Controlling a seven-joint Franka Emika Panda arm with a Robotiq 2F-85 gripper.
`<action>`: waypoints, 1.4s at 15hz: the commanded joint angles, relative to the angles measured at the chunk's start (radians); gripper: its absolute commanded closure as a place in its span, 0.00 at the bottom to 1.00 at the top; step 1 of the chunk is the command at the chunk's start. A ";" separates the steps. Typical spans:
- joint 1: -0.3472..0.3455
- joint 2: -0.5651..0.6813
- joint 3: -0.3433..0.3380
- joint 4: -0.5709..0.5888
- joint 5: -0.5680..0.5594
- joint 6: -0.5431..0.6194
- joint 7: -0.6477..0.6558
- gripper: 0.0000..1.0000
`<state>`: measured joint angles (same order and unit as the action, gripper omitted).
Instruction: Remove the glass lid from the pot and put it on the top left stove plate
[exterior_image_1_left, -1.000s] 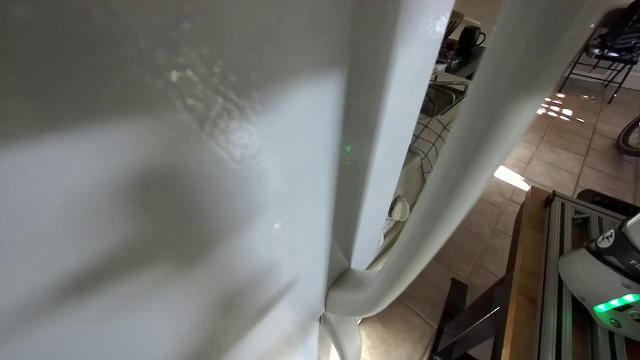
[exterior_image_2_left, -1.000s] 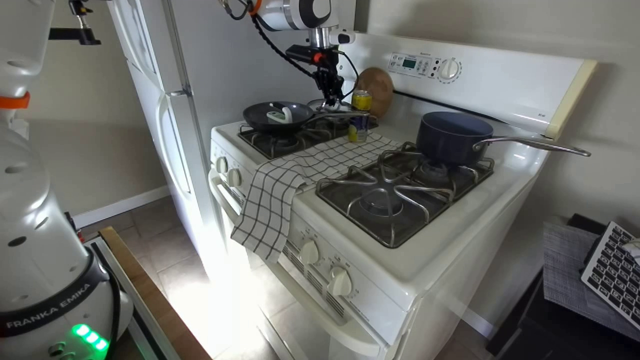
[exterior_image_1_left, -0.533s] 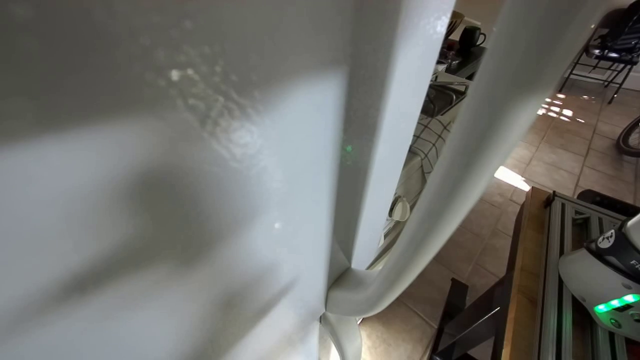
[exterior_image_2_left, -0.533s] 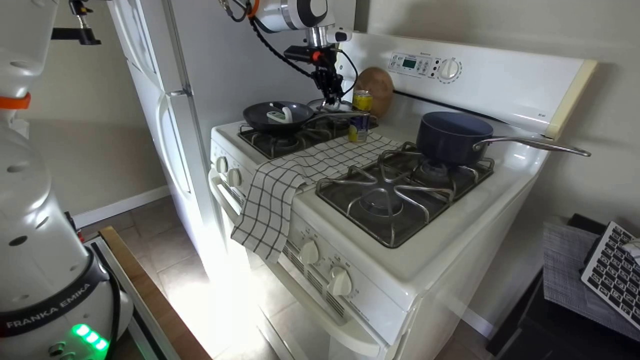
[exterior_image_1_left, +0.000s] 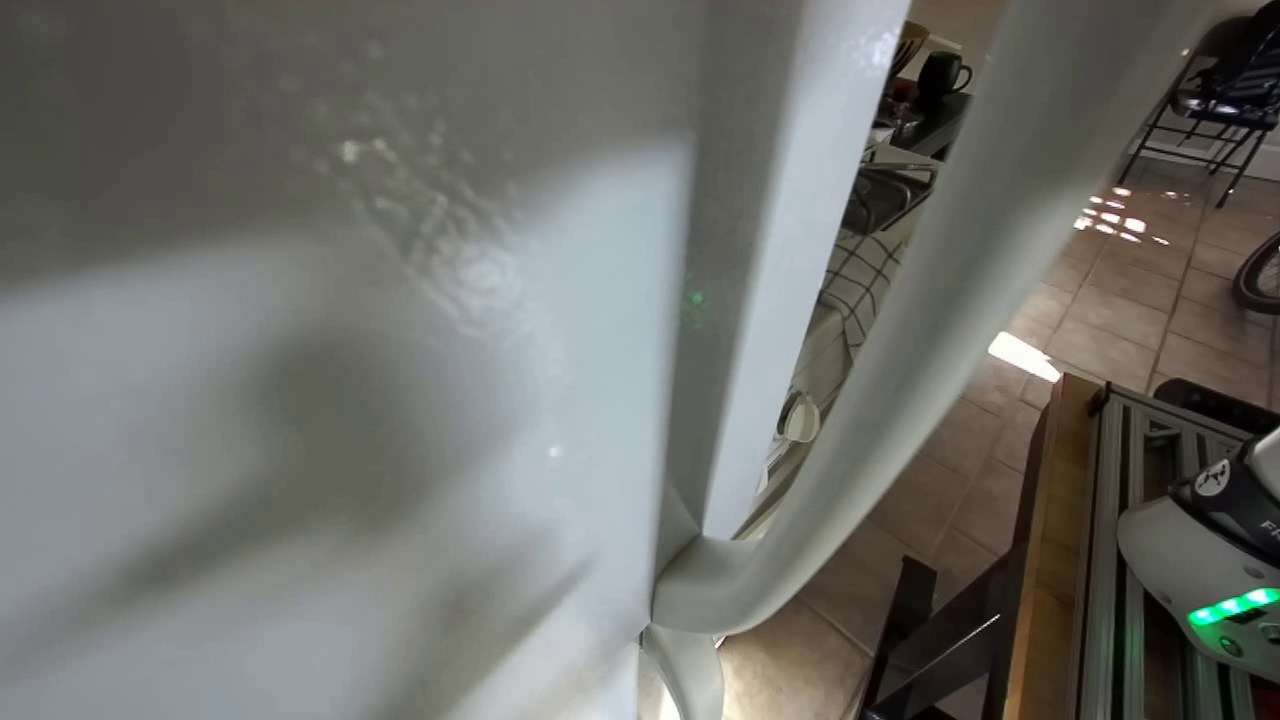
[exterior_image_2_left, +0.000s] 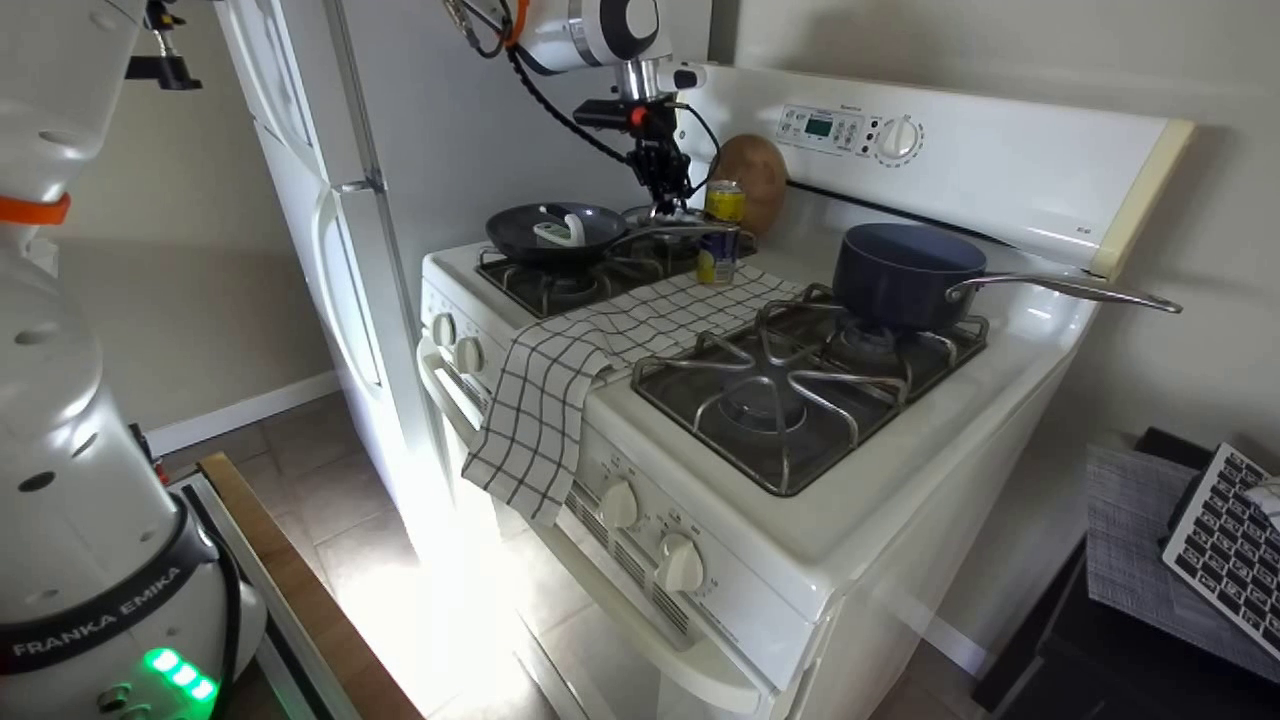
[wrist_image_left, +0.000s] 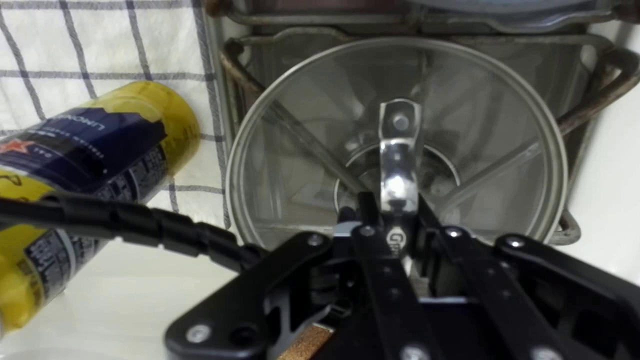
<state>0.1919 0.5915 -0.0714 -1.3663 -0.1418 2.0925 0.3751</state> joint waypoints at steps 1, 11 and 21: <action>0.003 0.033 -0.001 0.063 -0.024 -0.042 0.011 0.95; -0.011 0.060 0.004 0.150 -0.004 -0.121 -0.003 0.21; -0.175 -0.241 0.019 0.047 0.198 -0.006 -0.143 0.00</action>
<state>0.0719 0.4635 -0.0592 -1.2182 -0.0137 2.0212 0.2754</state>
